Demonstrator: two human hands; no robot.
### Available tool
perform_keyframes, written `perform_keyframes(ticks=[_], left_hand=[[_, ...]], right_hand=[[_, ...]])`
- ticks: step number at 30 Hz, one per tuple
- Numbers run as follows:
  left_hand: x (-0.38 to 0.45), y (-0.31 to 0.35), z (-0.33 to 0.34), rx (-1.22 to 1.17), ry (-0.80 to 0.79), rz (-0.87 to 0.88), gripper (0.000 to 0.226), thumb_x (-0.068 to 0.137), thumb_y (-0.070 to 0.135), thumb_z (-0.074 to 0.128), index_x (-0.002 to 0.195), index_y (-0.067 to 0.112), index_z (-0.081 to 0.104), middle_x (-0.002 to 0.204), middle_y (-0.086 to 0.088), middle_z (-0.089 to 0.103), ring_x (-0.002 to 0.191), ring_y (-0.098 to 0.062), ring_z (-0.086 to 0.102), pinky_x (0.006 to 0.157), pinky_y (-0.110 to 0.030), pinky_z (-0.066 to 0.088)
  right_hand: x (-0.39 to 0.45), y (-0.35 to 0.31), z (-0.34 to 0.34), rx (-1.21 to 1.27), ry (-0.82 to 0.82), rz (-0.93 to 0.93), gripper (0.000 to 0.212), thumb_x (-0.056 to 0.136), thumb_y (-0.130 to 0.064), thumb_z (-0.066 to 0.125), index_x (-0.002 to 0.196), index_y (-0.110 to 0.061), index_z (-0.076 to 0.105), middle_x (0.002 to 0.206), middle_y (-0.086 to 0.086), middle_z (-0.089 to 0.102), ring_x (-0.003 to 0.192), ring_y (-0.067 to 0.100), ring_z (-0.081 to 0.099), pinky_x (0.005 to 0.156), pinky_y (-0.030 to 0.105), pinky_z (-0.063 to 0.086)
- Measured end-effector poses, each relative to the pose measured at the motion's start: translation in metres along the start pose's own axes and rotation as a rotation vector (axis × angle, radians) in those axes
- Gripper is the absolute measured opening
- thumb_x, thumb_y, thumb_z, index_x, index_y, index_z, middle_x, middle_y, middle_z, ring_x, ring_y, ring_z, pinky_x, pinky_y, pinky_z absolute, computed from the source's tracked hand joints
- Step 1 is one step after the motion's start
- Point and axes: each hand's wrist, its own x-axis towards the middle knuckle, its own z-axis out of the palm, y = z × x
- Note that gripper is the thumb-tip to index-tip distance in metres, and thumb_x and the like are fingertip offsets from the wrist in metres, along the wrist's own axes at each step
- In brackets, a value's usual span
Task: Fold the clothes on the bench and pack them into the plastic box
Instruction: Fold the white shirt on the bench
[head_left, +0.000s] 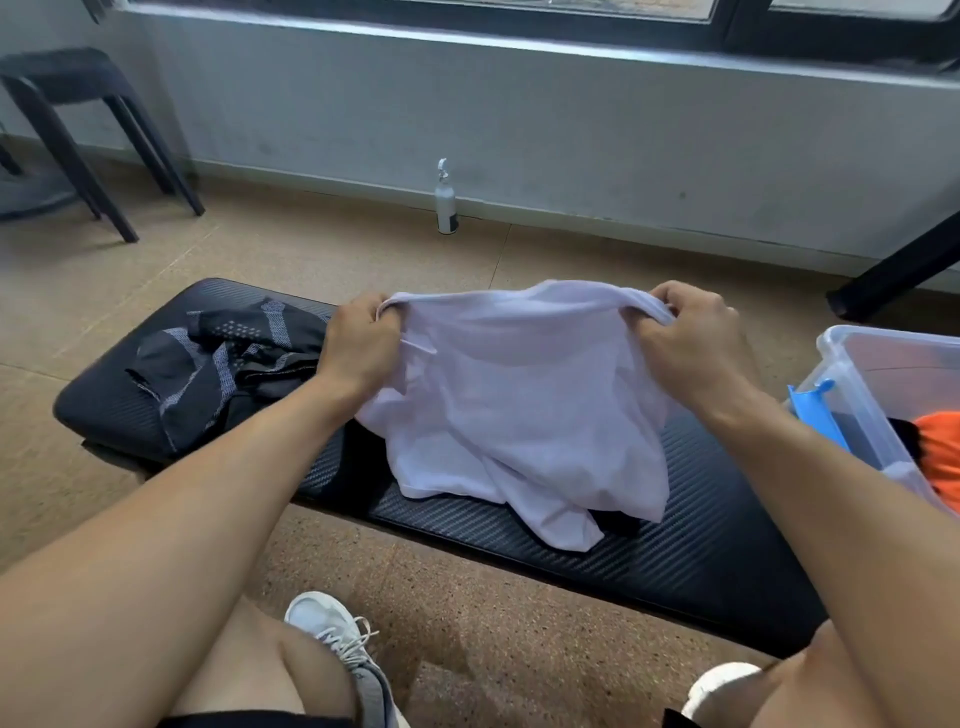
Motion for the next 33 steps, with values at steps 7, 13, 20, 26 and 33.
perform_keyframes(ticks=[7,13,20,26,33], left_hand=[[-0.021,-0.002,-0.011,-0.165,-0.614,-0.066,0.04,0.101,0.04,0.054,0.071,0.015,0.057,0.058,0.0,0.043,0.041,-0.01,0.031,0.04,-0.021,0.024],[-0.032,0.018,-0.016,-0.358,-0.642,-0.028,0.032,0.101,0.033,0.055,0.08,0.012,0.067,0.069,-0.001,0.063,0.052,-0.012,0.052,0.05,-0.019,0.042],[-0.047,0.03,-0.005,-0.523,-0.837,-0.02,0.052,0.097,0.043,0.047,0.125,0.001,0.061,0.126,-0.03,0.06,0.107,-0.039,0.056,0.098,-0.055,0.038],[-0.051,0.03,-0.008,-0.421,-0.862,0.013,0.047,0.086,0.044,0.073,0.124,0.018,0.065,0.121,-0.005,0.071,0.114,-0.029,0.066,0.105,-0.057,0.047],[-0.047,0.017,-0.006,0.008,-0.676,0.234,0.018,0.082,0.03,0.081,0.098,0.028,0.073,0.095,0.013,0.076,0.089,-0.005,0.072,0.086,-0.037,0.059]], right_hand=[[-0.01,-0.017,0.002,0.153,0.086,-0.026,0.013,0.092,-0.032,0.054,0.093,-0.022,0.061,0.077,-0.005,0.065,0.078,0.028,0.06,0.067,0.037,0.046],[-0.023,-0.022,0.001,-0.071,-0.308,-0.317,0.069,0.086,-0.033,0.076,0.147,-0.031,0.043,0.147,-0.006,0.049,0.136,0.017,0.042,0.11,0.033,0.035],[-0.046,-0.03,0.029,0.071,-0.487,-0.552,0.092,0.077,-0.038,0.082,0.153,-0.035,0.03,0.137,-0.005,0.057,0.123,0.013,0.051,0.097,0.025,0.037],[-0.042,-0.032,0.028,0.111,-0.357,-0.418,0.027,0.085,-0.028,0.073,0.11,-0.028,0.062,0.073,-0.007,0.066,0.063,0.008,0.058,0.059,0.028,0.043],[-0.027,-0.025,0.017,0.513,-0.39,-0.038,0.031,0.09,-0.034,0.065,0.081,-0.004,0.066,0.074,0.013,0.067,0.068,0.022,0.06,0.063,0.037,0.048]])
